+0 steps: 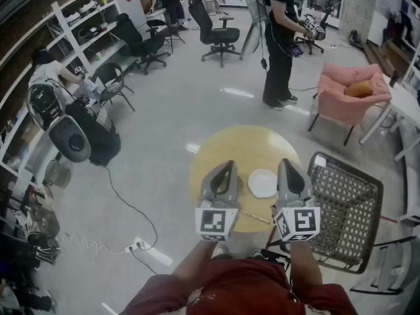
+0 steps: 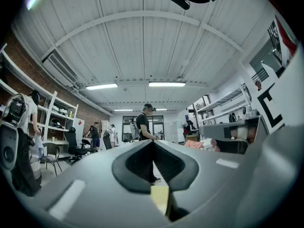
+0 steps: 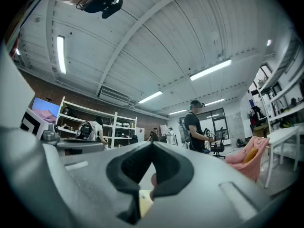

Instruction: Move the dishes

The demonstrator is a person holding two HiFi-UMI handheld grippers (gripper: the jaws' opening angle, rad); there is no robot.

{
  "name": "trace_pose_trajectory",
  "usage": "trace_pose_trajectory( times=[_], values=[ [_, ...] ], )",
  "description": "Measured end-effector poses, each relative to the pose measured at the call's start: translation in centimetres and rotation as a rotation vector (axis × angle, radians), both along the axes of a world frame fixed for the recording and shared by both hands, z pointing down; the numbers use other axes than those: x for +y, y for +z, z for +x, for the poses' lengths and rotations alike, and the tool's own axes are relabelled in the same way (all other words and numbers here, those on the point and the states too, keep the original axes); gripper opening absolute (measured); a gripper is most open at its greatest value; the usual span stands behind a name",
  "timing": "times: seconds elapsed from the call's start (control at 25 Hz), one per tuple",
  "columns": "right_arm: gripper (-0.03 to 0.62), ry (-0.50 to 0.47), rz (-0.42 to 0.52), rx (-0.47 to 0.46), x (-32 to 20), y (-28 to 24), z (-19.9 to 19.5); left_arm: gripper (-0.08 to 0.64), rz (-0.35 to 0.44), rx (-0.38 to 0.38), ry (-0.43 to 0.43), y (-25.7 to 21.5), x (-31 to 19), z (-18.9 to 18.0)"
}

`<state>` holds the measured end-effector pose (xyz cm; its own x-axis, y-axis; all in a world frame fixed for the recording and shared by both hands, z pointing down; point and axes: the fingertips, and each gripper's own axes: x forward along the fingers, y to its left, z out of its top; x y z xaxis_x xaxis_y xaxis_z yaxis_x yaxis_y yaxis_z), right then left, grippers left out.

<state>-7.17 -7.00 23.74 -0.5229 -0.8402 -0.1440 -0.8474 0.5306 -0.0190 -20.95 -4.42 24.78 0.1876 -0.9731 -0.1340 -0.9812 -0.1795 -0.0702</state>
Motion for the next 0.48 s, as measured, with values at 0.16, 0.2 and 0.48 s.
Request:
trace_pose_trajectory(
  times=[0.16,0.2,0.48],
  values=[
    [0.003,-0.003,0.0,-0.006,-0.81,0.36,0.76,0.006,-0.004,-0.011,-0.012,0.33,-0.58,0.57],
    [0.003,-0.004,0.002,-0.01,-0.93,0.28,0.81,0.005,-0.005,-0.012,-0.015,0.34,-0.64,0.56],
    [0.003,-0.016,-0.004,-0.017,-1.16,0.35,1.14,0.006,-0.014,-0.023,-0.029,0.51,-0.38,0.89]
  ],
)
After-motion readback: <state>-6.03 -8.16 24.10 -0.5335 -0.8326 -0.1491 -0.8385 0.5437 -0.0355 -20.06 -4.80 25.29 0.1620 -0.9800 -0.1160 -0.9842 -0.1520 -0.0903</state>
